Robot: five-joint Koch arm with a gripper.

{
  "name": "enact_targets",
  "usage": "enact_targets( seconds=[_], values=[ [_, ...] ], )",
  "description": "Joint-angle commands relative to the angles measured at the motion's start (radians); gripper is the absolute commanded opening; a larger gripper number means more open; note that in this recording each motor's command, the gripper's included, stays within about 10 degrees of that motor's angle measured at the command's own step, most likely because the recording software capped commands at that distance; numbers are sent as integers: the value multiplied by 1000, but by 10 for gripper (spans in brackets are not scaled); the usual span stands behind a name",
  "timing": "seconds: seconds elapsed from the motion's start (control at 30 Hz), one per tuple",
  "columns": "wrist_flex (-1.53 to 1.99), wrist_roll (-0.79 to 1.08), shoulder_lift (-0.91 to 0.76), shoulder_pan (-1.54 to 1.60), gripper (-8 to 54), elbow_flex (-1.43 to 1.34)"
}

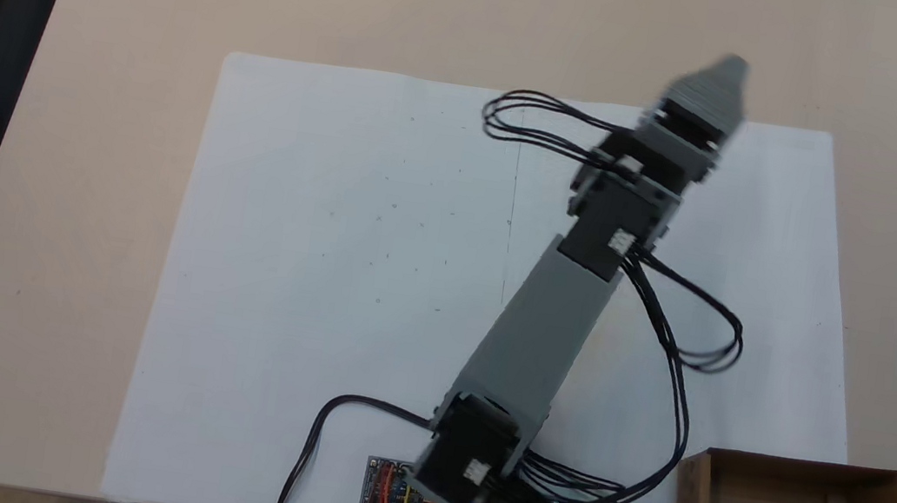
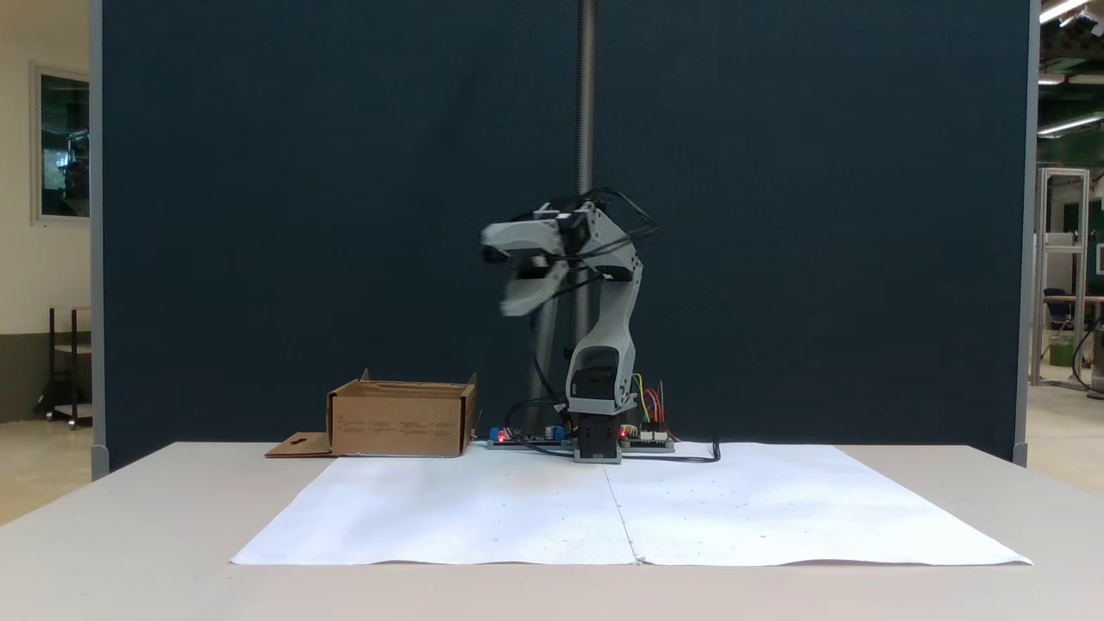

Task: Grasp a green dice and put it in the bin.

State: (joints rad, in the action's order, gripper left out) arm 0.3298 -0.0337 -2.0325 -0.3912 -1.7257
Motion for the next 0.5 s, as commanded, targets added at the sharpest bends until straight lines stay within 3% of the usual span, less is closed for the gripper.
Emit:
enact_targets(
  seconds=[0.0, 0.47],
  values=[
    [-75, -81, -31, 86, 436, 44],
    [-300, -77, -107, 480, 435, -227]
  ],
)
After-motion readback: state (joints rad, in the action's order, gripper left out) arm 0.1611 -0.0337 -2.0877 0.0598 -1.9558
